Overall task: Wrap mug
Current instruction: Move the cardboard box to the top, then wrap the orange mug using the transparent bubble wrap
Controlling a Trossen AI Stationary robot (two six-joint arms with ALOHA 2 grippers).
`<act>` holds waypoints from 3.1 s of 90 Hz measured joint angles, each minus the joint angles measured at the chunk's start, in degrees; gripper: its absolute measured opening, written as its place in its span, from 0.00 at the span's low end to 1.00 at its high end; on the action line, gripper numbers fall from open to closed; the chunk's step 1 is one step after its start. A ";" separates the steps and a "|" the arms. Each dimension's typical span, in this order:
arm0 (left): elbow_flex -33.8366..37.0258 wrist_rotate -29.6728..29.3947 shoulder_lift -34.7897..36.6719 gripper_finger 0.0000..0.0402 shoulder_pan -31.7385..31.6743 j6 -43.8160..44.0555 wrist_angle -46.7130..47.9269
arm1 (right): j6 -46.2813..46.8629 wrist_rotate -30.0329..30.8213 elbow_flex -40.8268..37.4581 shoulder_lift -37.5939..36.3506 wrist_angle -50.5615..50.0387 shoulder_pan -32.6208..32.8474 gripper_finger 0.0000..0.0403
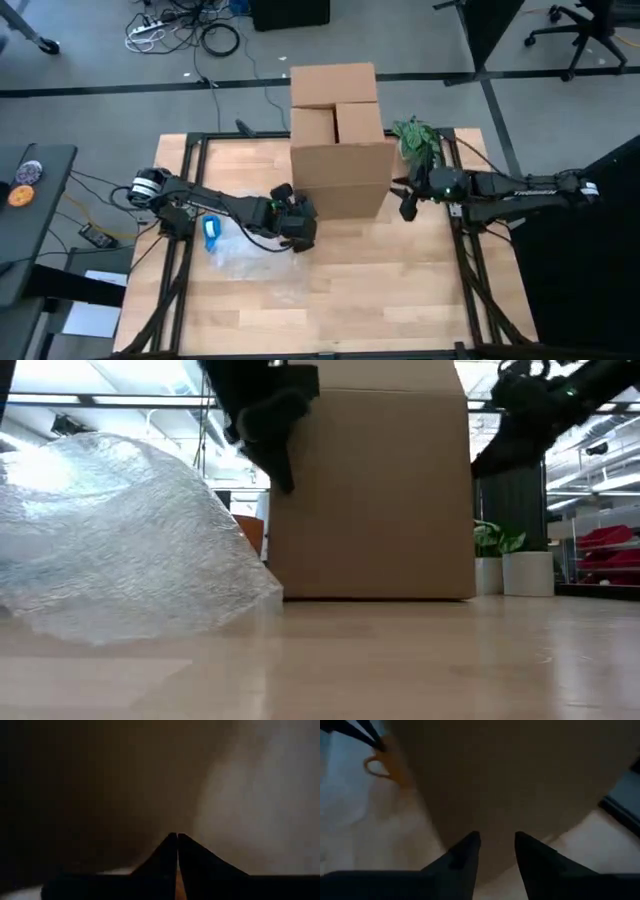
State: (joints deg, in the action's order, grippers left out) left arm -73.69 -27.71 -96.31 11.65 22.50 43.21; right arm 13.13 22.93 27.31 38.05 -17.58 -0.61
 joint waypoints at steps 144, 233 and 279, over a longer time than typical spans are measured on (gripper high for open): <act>7.55 -5.14 -21.96 0.32 28.59 41.05 -30.75 | 20.06 2.35 10.70 69.59 71.90 31.68 0.60; -17.74 -19.00 -13.47 0.00 28.84 8.17 -13.61 | -22.75 38.83 42.22 74.33 39.99 44.41 0.49; -61.40 -17.35 -13.05 0.00 29.36 -15.81 27.42 | -35.57 45.56 52.09 74.22 41.08 43.50 0.48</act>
State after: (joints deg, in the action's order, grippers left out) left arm -135.09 -45.06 -109.37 41.00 6.68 70.64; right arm -22.45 68.49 79.40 112.27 23.50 42.89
